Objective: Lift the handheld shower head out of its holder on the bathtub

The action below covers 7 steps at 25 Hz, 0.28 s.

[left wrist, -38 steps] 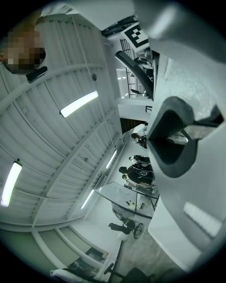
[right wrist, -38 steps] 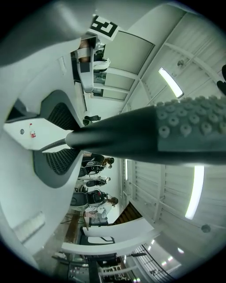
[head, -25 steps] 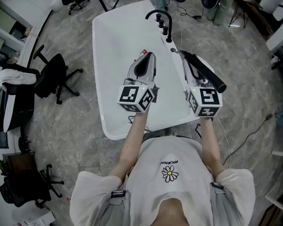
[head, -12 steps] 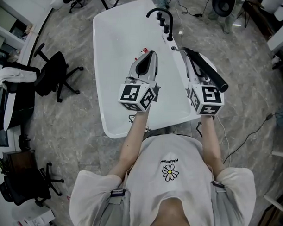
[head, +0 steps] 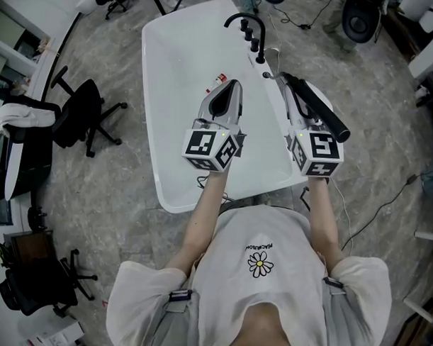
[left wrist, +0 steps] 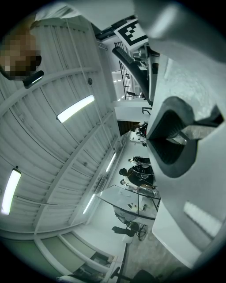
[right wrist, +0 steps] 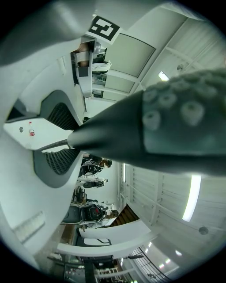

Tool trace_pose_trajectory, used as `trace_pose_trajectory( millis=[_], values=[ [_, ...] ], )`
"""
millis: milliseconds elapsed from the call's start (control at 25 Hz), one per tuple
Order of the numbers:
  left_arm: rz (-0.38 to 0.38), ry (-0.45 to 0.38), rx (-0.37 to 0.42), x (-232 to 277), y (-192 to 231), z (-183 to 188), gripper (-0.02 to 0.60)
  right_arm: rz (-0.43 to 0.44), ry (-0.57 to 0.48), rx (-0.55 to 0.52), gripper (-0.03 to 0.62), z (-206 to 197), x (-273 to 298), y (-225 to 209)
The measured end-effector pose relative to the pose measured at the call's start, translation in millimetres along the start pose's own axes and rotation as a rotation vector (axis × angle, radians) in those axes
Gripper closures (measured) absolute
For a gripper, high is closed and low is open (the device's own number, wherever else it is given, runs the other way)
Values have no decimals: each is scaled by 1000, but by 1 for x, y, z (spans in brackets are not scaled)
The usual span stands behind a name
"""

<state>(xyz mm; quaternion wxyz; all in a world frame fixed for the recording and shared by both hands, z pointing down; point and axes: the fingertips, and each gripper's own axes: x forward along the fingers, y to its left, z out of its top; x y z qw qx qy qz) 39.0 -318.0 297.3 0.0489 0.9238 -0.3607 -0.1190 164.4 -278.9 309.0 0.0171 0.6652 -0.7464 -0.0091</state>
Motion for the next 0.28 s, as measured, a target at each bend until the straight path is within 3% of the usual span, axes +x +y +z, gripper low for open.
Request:
trace_pose_trajectory(
  millis=[280],
  values=[
    [12,21,-2,-1,15,-7,580,-28,-5,-7,444,11,6,0]
  ],
)
